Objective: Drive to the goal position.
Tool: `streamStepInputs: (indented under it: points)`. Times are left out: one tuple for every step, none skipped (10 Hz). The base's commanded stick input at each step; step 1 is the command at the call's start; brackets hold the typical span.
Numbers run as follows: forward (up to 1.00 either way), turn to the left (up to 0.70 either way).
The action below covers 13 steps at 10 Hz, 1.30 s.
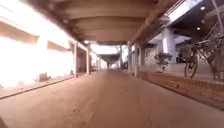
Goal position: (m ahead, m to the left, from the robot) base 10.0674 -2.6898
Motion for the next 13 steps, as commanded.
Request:
streamStepInputs:
  points:
    - [0.85,0.0]
    - [0.85,0.0]
    - [0.85,0.0]
    - [0.85,0.0]
    - [0.85,0.0]
    - [0.85,0.0]
    - [0.85,0.0]
    - [0.85,0.0]
    - [0.85,0.0]
    - [0.85,0.0]
    - [0.85,0.0]
    - [0.85,0.0]
    - [0.85,0.0]
